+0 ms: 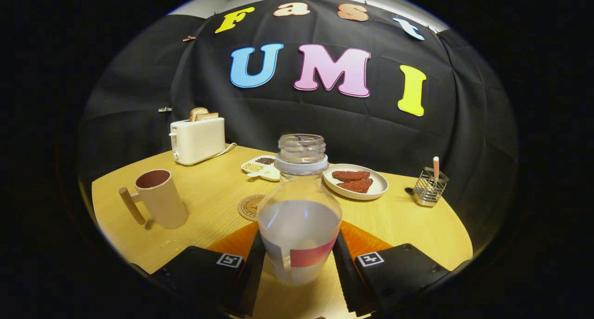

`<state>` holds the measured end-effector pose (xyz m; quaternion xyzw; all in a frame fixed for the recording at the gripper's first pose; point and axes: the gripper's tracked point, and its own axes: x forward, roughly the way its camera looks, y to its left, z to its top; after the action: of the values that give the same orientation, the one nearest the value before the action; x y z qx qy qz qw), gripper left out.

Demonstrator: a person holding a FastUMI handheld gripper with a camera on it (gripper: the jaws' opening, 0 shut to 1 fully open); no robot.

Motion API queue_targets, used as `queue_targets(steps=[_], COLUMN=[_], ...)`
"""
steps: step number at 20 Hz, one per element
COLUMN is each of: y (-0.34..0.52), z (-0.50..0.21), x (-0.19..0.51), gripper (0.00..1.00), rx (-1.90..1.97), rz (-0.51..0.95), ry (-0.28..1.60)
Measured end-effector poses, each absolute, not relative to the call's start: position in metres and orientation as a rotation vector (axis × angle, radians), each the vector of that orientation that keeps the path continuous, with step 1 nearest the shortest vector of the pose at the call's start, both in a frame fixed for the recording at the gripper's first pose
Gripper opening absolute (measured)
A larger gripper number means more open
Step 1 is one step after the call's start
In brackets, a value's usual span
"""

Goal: Take the bottle from table, then pour the juice into the cup, finally place the bottle on the coaster

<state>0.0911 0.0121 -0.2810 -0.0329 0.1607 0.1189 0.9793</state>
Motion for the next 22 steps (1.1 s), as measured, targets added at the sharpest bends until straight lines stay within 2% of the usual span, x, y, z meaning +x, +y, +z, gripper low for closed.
queue_targets(steps=[3, 8, 22], y=[0.023, 0.041, 0.099], z=[-0.252, -0.206, -0.187], x=[0.092, 0.108, 0.106], gripper=[0.69, 0.68, 0.68], rx=[-0.137, -0.297, -0.929], rz=[0.291, 0.292, 0.188], ry=[0.296, 0.219, 0.197])
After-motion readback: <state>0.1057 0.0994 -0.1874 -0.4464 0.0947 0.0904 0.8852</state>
